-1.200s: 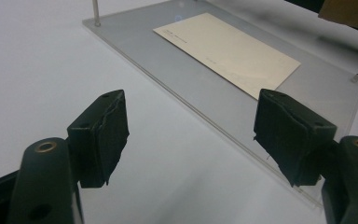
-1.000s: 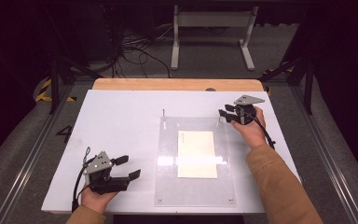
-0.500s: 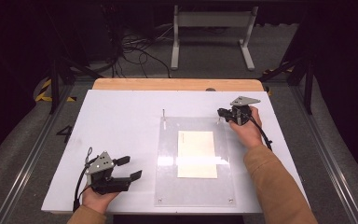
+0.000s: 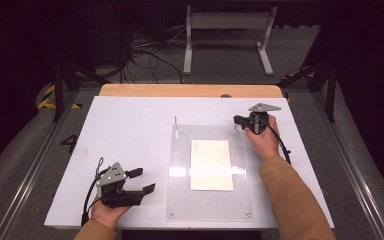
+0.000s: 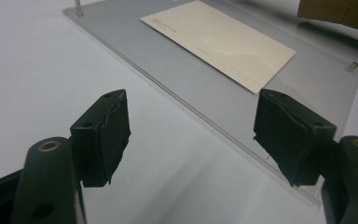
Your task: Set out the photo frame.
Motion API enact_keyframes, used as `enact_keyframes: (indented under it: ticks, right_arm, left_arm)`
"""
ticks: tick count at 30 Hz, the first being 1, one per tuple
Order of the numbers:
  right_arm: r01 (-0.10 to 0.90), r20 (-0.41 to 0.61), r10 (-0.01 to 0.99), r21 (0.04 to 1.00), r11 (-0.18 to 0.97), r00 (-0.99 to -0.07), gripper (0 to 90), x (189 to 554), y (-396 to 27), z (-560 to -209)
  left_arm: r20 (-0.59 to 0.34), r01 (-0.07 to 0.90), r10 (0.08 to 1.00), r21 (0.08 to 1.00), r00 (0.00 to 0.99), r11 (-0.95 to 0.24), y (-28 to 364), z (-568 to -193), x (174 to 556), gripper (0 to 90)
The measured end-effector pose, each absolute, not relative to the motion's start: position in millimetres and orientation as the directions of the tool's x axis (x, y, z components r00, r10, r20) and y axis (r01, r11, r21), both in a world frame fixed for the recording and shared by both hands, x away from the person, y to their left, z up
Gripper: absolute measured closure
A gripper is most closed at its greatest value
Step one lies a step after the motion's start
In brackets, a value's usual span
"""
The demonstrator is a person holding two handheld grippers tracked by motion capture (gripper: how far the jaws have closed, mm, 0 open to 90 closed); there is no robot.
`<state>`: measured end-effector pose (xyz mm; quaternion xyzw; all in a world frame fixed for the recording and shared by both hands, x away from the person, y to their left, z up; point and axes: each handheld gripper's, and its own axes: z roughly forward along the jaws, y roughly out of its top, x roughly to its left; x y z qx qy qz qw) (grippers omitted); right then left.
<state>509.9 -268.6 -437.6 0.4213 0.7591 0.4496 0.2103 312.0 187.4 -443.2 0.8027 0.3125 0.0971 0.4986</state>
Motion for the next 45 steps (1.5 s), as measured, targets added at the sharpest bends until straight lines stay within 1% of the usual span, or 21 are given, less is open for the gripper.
enact_keyframes:
  ticks: [8,13,14,16,17,23,30,36,40,41,42,43,45]
  right_arm:
    - [0.491,0.128,0.825,0.849,0.196,-0.55,85.4,516.8,-272.6,-437.8]
    - [0.531,0.183,0.827,0.833,0.157,-0.532,85.4,525.9,-274.1,-436.8]
    - [0.538,0.197,0.823,0.83,0.149,-0.532,85.4,527.8,-275.3,-437.0]
    - [0.542,0.204,0.822,0.828,0.145,-0.532,85.4,528.8,-275.6,-437.0]
    - [0.545,0.212,0.819,0.826,0.141,-0.533,85.4,530.4,-276.2,-437.2]
    - [0.578,0.261,0.812,0.808,0.112,-0.522,85.4,537.4,-278.2,-436.9]
    - [0.602,0.315,0.804,0.796,0.065,-0.504,85.3,543.3,-280.5,-439.4]
    - [0.611,0.321,0.807,0.789,0.061,-0.496,85.4,544.9,-280.1,-438.9]
    - [0.617,0.338,0.803,0.786,0.047,-0.492,85.3,545.8,-281.3,-439.7]
    - [0.617,0.338,0.803,0.786,0.047,-0.492,85.3,545.8,-281.3,-439.7]
    - [0.62,0.344,0.803,0.783,0.041,-0.487,85.3,546.2,-281.2,-440.0]
    - [0.62,0.344,0.803,0.783,0.041,-0.487,85.3,546.2,-281.2,-440.0]
    - [0.627,0.352,0.804,0.778,0.034,-0.48,85.3,546.7,-281.2,-439.8]
  left_arm:
    - [-0.154,0.4,0.591,0.862,0.792,-0.312,183.3,-444.2,313.3,25.9]
    - [-0.144,0.385,0.586,0.868,0.798,-0.312,182.0,-444.3,313.1,23.1]
    - [-0.144,0.385,0.585,0.869,0.798,-0.311,182.1,-444.3,312.9,20.6]
    - [-0.135,0.374,0.584,0.874,0.8,-0.31,183.4,-444.8,313.8,19.0]
    - [-0.138,0.377,0.586,0.873,0.798,-0.308,183.7,-445.0,313.8,16.2]
    - [-0.121,0.352,0.575,0.884,0.809,-0.308,183.9,-444.4,312.0,10.1]
    - [-0.087,0.309,0.559,0.896,0.825,-0.318,181.7,-443.3,310.2,5.9]
    - [-0.062,0.268,0.547,0.913,0.835,-0.306,176.9,-438.5,309.1,4.8]
    - [-0.032,0.219,0.52,0.928,0.854,-0.301,168.7,-435.7,308.1,4.0]
    - [-0.032,0.219,0.52,0.928,0.854,-0.301,168.7,-435.7,308.1,3.5]
    - [-0.008,0.184,0.51,0.937,0.86,-0.297,164.7,-434.6,308.1,3.2]
    - [-0.008,0.184,0.51,0.937,0.86,-0.297,164.7,-434.6,308.1,3.0]
    - [0.017,0.151,0.5,0.944,0.866,-0.294,160.8,-431.8,309.5,2.8]
